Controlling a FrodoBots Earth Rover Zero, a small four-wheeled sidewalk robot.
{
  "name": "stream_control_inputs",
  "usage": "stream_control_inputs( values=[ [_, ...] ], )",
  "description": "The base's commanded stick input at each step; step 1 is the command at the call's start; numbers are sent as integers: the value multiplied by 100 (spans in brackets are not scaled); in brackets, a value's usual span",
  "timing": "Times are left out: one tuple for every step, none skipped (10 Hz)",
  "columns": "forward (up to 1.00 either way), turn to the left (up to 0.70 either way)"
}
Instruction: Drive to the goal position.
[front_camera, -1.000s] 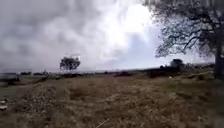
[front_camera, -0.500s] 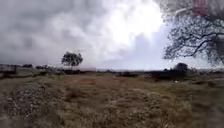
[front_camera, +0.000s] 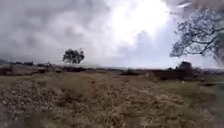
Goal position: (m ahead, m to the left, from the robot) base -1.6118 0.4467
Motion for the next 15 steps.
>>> stream_control_inputs(
  values=[
    [70, 0],
    [70, 0],
    [70, 0],
    [70, 8],
    [70, 23],
    [70, 27],
    [70, 27],
    [70, 27],
    [70, 27],
    [70, 27],
    [70, 27],
    [70, 27],
    [70, 27],
    [70, 27],
    [70, 27]
  ],
)
